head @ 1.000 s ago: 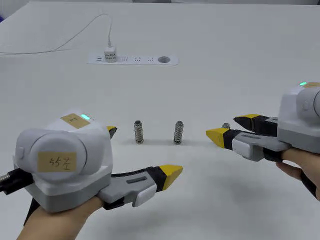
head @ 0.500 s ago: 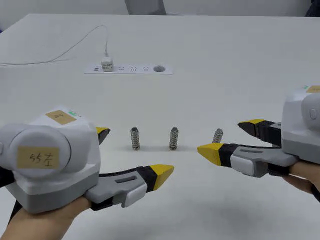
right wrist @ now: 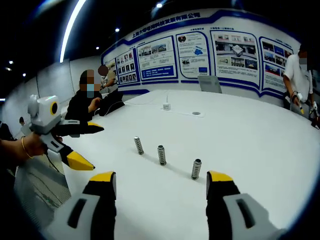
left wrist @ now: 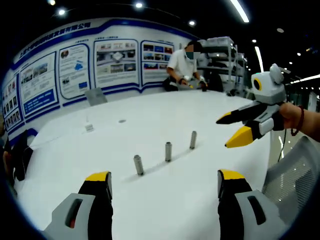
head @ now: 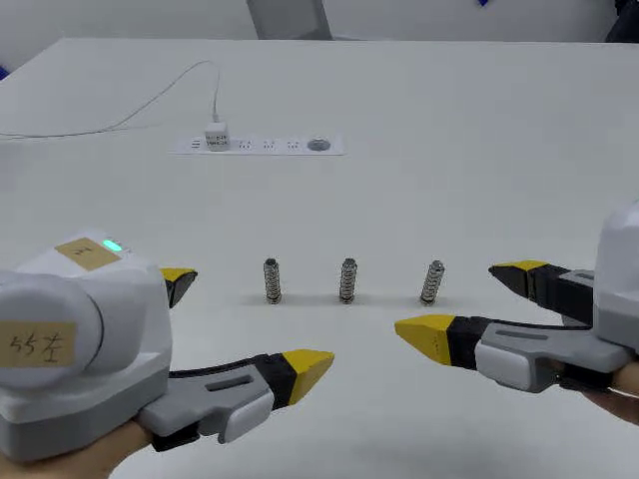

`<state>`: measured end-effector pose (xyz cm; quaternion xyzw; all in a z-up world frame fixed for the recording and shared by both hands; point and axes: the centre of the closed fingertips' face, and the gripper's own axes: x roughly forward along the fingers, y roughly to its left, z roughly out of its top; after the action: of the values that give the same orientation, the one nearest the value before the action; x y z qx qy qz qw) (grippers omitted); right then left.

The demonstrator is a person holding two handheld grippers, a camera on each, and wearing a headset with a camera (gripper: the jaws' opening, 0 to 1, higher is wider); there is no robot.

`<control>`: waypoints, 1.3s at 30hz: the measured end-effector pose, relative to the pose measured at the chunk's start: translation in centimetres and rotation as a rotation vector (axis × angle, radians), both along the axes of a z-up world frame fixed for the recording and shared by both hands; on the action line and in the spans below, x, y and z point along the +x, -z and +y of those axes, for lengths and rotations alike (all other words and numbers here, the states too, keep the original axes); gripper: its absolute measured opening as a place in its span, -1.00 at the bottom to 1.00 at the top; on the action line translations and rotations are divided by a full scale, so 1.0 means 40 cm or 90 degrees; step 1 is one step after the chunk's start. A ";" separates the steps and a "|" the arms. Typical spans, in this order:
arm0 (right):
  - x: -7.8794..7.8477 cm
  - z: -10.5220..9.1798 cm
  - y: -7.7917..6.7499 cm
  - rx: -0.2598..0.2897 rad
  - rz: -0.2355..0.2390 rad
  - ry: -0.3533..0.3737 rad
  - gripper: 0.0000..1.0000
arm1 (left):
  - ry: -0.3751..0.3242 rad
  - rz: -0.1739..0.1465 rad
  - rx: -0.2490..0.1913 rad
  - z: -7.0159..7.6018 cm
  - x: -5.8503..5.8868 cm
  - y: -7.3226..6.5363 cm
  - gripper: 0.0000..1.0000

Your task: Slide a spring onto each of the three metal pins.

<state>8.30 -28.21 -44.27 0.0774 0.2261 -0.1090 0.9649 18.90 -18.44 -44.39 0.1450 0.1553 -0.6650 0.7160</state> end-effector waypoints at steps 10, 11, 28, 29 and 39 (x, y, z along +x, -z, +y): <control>-0.015 0.024 0.003 0.006 -0.026 0.016 0.59 | -0.006 0.004 -0.018 0.012 -0.004 -0.006 0.87; -0.016 0.024 0.003 0.008 -0.028 0.018 0.60 | -0.007 0.005 -0.017 0.013 -0.003 -0.005 0.88; -0.014 0.004 0.018 -0.010 -0.026 0.025 0.69 | -0.010 0.015 -0.009 0.006 -0.001 0.018 0.93; -0.014 0.005 0.021 -0.012 -0.023 0.023 0.69 | -0.011 0.014 -0.009 0.007 -0.001 0.019 0.94; -0.011 0.006 0.027 -0.025 -0.009 0.019 0.74 | -0.014 0.014 0.001 0.007 0.004 0.030 0.99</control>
<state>7.85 -27.98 -45.37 0.0625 0.2160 -0.1276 0.9660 19.06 -18.15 -45.58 0.1366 0.1652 -0.6588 0.7211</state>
